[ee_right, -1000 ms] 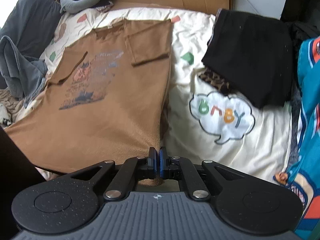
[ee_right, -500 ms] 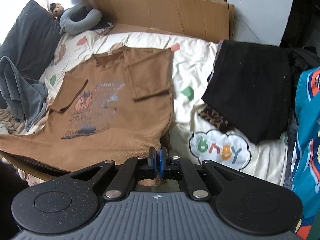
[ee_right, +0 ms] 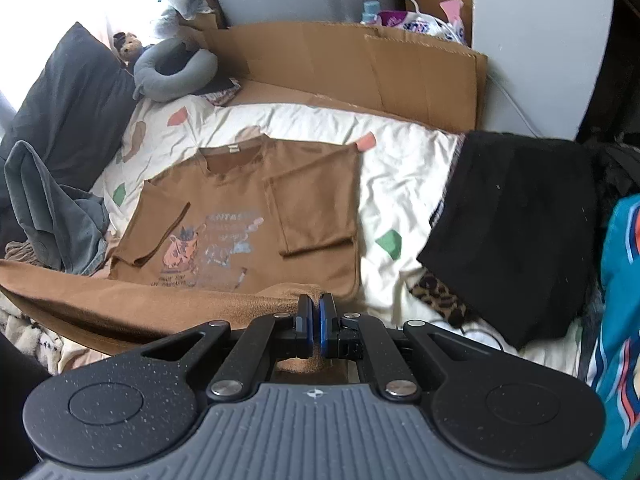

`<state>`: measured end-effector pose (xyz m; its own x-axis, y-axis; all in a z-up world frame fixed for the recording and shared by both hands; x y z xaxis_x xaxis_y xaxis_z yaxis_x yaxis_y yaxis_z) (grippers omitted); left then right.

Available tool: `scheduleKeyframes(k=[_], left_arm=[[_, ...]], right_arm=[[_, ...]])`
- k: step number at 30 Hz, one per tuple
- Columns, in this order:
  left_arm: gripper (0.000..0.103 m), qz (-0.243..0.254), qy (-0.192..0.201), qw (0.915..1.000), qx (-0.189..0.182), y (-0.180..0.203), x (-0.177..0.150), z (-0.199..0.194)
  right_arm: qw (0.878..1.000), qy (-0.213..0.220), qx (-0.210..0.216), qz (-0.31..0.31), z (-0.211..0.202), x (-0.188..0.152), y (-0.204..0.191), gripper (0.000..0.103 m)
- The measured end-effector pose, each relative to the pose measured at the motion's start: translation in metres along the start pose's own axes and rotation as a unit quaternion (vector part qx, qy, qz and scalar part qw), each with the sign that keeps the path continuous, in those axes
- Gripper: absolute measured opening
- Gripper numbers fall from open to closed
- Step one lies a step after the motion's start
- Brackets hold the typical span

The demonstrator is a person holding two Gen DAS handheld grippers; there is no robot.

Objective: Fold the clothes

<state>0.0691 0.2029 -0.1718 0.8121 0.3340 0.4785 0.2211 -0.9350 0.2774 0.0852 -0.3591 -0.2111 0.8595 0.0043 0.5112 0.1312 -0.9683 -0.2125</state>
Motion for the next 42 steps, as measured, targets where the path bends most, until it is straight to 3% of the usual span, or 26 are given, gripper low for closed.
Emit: scheduleKeyframes(k=[9, 19, 42], left_arm=[[0.003, 0.005, 0.002, 1.0000, 0.005, 0.013, 0.026, 0.007], [0.003, 0.007, -0.006, 1.0000, -0.001, 0.014, 0.051, 0.043], [0.003, 0.012, -0.031, 0.9994, 0.010, -0.016, 0.100, 0.173]], right_arm=[[1.000, 0.007, 0.013, -0.001, 0.008, 0.015, 0.004, 0.001], [1.000, 0.006, 0.007, 0.001, 0.033, 0.042, 0.007, 0.001], [0.999, -0.022, -0.027, -0.037, 0.162, 0.117, 0.001, 0.001]])
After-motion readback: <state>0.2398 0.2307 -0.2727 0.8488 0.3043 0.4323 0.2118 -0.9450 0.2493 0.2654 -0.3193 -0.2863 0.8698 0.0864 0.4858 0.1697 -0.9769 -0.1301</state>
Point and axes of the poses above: each gripper's, at about its wrist camera, not at the fingertips, and z roughly the way its jaws point, y to its right, x to its top, the point moved 10 cm from there along z, roughly the way its jaws point, and after that the axes turned 2 degrees about -x, right-handed, at the moved point
